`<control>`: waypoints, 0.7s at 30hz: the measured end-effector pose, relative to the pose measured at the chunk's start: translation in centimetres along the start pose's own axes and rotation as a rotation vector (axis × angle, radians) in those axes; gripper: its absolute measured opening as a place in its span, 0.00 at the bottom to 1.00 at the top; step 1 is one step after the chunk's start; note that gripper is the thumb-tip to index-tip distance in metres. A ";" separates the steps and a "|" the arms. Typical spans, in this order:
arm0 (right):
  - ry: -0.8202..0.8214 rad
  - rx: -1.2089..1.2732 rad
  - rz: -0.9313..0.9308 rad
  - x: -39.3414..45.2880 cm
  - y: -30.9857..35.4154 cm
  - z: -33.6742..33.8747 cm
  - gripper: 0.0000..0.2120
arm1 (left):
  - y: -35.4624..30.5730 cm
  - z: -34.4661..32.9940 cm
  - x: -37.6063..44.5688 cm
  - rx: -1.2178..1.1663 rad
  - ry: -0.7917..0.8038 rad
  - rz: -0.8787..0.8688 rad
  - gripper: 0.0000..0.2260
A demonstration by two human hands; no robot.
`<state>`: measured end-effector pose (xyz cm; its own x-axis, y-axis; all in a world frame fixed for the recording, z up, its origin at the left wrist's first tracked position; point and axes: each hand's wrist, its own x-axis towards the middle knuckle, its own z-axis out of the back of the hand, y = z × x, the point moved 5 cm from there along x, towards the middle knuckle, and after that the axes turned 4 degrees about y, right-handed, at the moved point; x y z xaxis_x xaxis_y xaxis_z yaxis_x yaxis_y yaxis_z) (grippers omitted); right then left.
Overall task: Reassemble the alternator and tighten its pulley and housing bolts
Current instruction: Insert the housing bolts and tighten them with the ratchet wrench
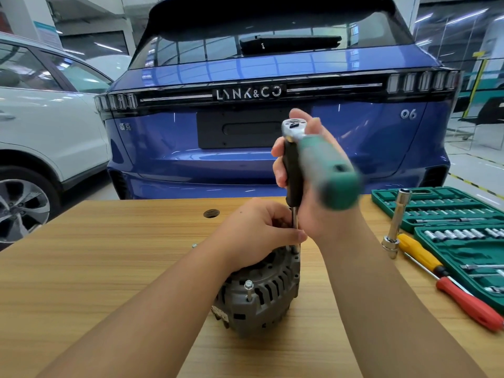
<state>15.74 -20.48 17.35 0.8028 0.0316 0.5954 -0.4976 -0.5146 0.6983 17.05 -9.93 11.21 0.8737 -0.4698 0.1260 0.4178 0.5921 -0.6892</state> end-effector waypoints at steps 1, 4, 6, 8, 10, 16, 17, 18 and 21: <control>-0.040 -0.043 0.018 0.0 0.2 0.1 0.22 | 0.0 0.0 0.0 0.006 0.005 -0.002 0.03; -0.144 -0.197 0.103 -0.3 0.9 0.6 0.18 | -0.1 -0.1 0.1 0.009 0.029 -0.006 0.03; -0.178 -0.187 0.053 -0.3 1.0 1.1 0.10 | -0.1 -0.1 0.1 0.023 0.026 0.002 0.03; -0.087 -0.110 -0.024 -0.2 0.8 1.2 0.04 | -0.1 0.0 0.1 0.051 0.016 0.017 0.04; 0.003 -0.063 -0.018 0.0 0.6 1.0 0.11 | 0.0 0.0 0.1 0.050 0.009 0.026 0.04; 0.084 -0.305 0.263 -0.2 0.7 -0.1 0.18 | -0.2 0.0 -0.1 -0.004 0.026 0.012 0.04; 0.087 -0.315 0.271 -0.2 0.6 0.0 0.18 | -0.2 -0.1 -0.1 0.000 0.028 0.018 0.05; 0.079 -0.313 0.273 -0.3 0.5 0.1 0.18 | -0.2 -0.1 -0.1 0.007 0.027 0.022 0.04; 0.089 -0.150 0.202 -0.2 0.3 0.5 0.20 | -0.2 0.0 -0.1 0.015 0.013 0.018 0.04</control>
<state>15.60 -21.03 17.23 0.6537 0.0202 0.7565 -0.6929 -0.3859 0.6090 16.87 -9.98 11.35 0.8779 -0.4672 0.1047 0.4059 0.6102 -0.6804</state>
